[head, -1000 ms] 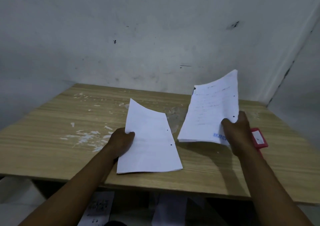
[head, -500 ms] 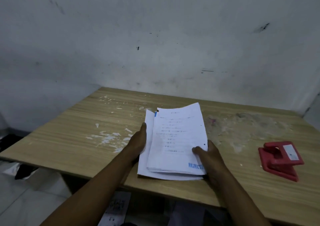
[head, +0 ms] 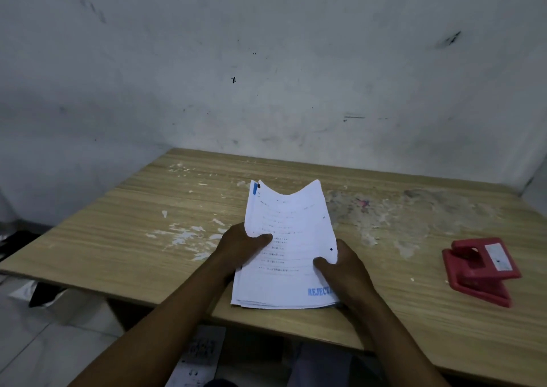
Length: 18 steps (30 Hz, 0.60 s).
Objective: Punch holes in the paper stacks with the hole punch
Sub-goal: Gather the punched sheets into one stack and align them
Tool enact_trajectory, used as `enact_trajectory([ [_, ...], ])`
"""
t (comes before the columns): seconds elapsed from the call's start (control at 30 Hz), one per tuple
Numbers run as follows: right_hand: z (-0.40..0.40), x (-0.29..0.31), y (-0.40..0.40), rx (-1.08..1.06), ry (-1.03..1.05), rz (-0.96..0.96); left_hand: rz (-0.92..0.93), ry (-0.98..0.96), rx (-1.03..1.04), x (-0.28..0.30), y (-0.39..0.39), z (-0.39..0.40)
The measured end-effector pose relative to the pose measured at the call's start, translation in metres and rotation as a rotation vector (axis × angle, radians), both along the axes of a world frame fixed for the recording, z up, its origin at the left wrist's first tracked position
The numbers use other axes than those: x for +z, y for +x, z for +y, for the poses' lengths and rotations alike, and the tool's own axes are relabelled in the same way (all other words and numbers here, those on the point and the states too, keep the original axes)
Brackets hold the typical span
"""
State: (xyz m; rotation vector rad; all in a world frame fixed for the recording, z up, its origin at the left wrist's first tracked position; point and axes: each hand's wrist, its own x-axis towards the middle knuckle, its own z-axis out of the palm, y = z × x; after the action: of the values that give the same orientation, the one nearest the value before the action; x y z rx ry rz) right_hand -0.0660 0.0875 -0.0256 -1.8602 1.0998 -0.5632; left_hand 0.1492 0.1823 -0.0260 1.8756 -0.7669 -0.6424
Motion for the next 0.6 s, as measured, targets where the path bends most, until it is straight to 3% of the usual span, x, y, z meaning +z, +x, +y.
enact_trajectory([
  [0.2, 0.004, 0.003, 0.0, -0.042, 0.042, -0.069, -0.074, -0.158, -0.006, 0.003, -0.008, 0.011],
  [0.4, -0.019, 0.041, -0.012, -0.183, -0.023, -0.201, -0.126, -0.368, -0.065, 0.061, -0.024, 0.003],
  [0.6, -0.036, 0.091, -0.028, -0.194, 0.099, -0.487, -0.196, -0.477, -0.134, 0.093, -0.045, -0.006],
])
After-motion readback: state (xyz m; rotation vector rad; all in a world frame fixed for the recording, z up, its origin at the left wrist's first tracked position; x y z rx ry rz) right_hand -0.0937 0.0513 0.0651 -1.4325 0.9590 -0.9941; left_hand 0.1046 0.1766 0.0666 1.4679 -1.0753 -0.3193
